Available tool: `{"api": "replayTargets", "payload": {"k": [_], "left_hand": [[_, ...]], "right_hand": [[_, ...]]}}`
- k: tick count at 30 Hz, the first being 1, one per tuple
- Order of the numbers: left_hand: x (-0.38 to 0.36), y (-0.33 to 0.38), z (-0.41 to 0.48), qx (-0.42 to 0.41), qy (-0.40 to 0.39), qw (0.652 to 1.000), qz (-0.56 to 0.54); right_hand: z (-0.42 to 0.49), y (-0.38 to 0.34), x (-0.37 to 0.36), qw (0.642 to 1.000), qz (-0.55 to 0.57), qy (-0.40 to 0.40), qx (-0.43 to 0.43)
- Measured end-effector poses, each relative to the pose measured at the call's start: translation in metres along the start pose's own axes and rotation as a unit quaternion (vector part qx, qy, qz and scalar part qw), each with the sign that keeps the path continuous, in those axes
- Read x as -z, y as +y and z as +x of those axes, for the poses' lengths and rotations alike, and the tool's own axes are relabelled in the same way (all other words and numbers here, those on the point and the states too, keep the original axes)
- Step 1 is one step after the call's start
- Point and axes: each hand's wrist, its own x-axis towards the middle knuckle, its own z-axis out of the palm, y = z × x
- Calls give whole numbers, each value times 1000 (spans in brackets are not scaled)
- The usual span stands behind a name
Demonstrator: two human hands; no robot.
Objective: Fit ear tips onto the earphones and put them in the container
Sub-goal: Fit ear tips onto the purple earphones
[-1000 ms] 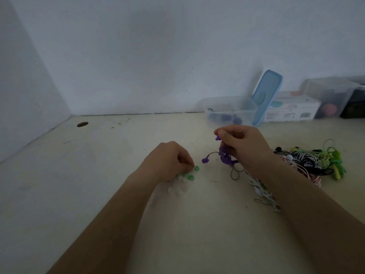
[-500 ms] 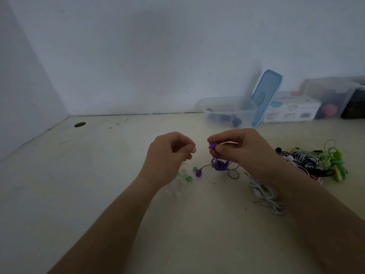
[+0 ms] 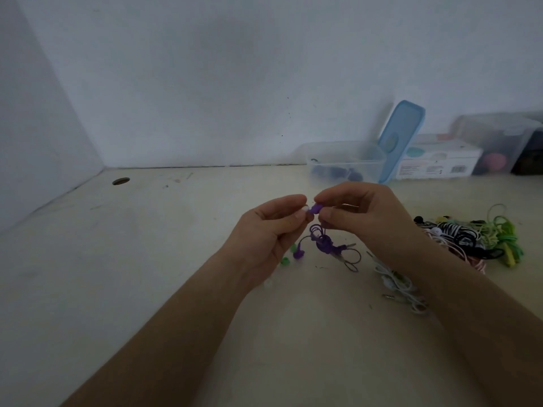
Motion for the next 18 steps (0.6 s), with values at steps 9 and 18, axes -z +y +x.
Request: {"api": "replayTargets", "payload": {"k": [9,18], "left_hand": [[-2,0,-2,16,-10,1000,18],[-2,0,-2,15,-23,1000,11]], "right_hand": [[-1,-1,1,1000,21,-1,9],[0,-1,3,999,29,8,12]]}}
